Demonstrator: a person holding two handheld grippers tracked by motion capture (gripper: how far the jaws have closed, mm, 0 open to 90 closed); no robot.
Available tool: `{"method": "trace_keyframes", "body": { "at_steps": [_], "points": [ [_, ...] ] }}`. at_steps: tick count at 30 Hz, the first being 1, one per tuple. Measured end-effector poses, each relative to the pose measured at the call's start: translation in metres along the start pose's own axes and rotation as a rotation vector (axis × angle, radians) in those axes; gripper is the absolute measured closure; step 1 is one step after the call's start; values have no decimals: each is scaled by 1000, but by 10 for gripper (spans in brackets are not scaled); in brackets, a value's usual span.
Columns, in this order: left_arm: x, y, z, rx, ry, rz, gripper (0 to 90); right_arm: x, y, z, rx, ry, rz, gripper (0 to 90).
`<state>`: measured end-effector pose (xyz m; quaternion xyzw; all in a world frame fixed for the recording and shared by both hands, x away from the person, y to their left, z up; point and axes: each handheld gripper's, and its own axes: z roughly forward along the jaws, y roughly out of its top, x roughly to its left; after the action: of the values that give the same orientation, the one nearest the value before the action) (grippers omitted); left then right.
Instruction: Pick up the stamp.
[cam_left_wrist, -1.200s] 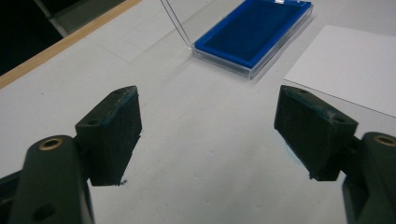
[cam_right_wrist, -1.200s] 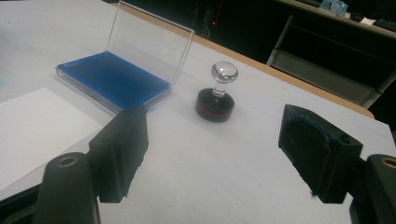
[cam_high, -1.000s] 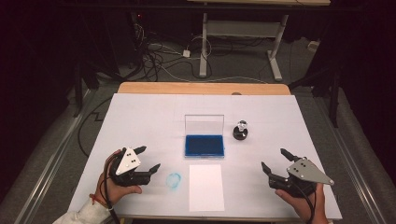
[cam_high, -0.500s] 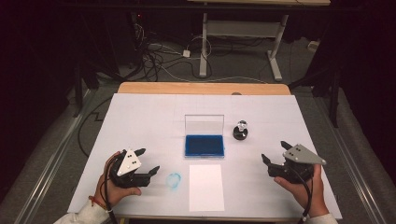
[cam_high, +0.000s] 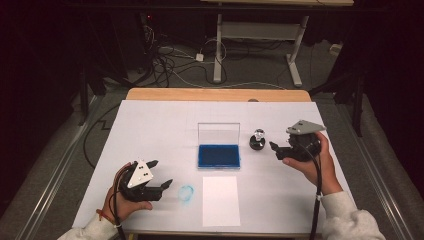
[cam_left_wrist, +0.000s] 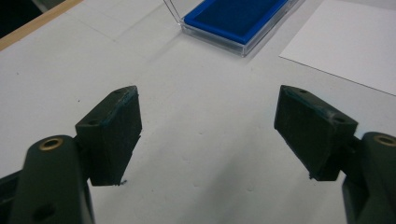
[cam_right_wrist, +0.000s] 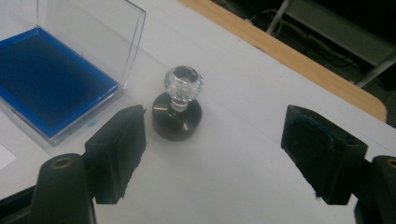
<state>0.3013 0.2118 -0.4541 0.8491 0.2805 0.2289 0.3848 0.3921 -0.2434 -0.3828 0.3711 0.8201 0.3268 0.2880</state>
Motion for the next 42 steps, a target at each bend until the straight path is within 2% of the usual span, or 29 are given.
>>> {"method": "trace_keyframes", "body": {
  "at_steps": [4,5,6,7,8,12,16,17,19,21,24,28,32,33,37,39,42],
  "points": [
    [-1,0,0,4,2,4,226,-3,15,19,75,36,20,225],
    [-1,0,0,4,1,3,226,-3,15,19,75,36,20,225],
    [-1,0,0,3,-2,1,226,-2,22,31,128,44,8,221],
    [-1,0,0,4,-1,1,226,-2,22,31,128,44,8,221],
    [-1,0,0,3,-1,0,226,-1,28,39,160,50,-2,220],
    [-2,0,0,6,-4,2,226,-3,39,53,197,86,9,215],
    [-1,-1,0,11,0,-2,226,-3,44,64,241,95,-6,232],
    [-1,-2,-1,13,-3,0,226,-3,46,71,257,97,-9,279],
    [-2,-3,-1,15,-3,2,226,-4,45,77,276,92,-16,284],
    [-2,-3,-1,13,-6,2,226,-5,44,83,281,76,-2,284],
    [-2,-3,-2,13,-6,2,226,-7,43,88,277,87,28,294],
    [-1,-4,-2,15,-10,-1,226,-6,43,93,278,96,27,356],
    [-2,-4,0,22,-10,10,226,-4,43,97,297,105,-2,411],
    [-2,-4,0,23,-11,12,226,-4,43,98,305,119,-13,437],
    [-3,-3,1,30,-14,15,226,-4,43,99,310,128,-4,459],
    [-3,-3,1,29,-24,16,226,-4,44,99,307,141,5,537],
    [-4,-3,2,35,-30,24,226,-3,45,100,314,145,2,563]
  ]
}}
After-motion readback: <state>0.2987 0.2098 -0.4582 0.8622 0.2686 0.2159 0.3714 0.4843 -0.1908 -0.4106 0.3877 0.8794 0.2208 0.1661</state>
